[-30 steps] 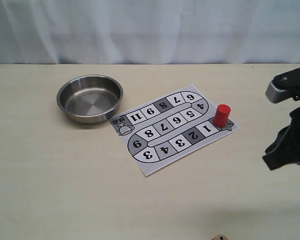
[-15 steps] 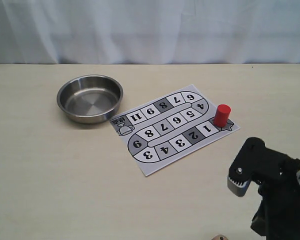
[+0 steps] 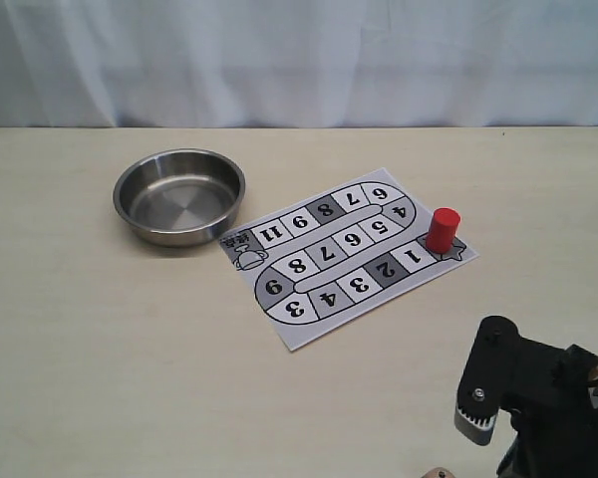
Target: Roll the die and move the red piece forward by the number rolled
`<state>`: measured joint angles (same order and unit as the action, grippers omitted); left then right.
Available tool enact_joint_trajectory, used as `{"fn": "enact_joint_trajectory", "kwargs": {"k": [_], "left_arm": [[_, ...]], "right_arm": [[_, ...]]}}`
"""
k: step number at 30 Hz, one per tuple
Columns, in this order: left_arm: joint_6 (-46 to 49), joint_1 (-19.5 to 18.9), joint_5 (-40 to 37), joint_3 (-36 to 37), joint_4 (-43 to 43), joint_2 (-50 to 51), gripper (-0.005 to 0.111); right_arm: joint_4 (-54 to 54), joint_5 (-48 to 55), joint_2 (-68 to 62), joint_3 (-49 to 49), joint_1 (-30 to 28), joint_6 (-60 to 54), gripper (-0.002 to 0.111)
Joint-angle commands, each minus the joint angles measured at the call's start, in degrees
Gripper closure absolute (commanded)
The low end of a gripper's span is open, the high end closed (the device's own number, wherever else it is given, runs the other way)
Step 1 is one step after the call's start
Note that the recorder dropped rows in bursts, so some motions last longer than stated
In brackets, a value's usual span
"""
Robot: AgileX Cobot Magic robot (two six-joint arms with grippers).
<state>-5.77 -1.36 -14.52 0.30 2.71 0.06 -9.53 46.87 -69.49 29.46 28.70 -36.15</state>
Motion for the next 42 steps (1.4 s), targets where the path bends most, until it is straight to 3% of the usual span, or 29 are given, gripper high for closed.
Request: {"fn": "enact_joint_trajectory", "kwargs": {"k": [1, 24, 29, 32, 38, 41, 42], "left_arm": [[0.01, 0.01, 0.64, -0.30, 0.00, -0.06, 0.107], [0.01, 0.01, 0.64, -0.30, 0.12, -0.06, 0.107], [0.01, 0.01, 0.64, -0.30, 0.01, -0.06, 0.107], [0.01, 0.01, 0.64, -0.30, 0.01, -0.06, 0.107], [0.01, 0.01, 0.64, -0.30, 0.01, -0.06, 0.107], [0.01, 0.01, 0.64, -0.30, 0.01, -0.06, 0.107], [0.01, 0.01, 0.64, -0.30, 0.01, -0.06, 0.107]], "right_arm": [[-0.46, -1.35, -2.46, -0.61, 0.13, -1.15, 0.104], [-1.43, -0.28, -5.78, 0.85, 0.13, 0.01, 0.104], [2.17, 1.10, -5.68, 6.70, 0.01, 10.70, 0.104], [10.10, -0.83, -5.68, 8.55, 0.01, 21.25, 0.104], [23.46, -11.26, -5.68, 9.46, -2.58, 40.78, 0.103], [23.22, -17.04, -5.97, 10.37, -7.54, 43.25, 0.092], [22.56, -18.51, -7.12, 11.54, -10.58, 43.25, 0.081]]}}
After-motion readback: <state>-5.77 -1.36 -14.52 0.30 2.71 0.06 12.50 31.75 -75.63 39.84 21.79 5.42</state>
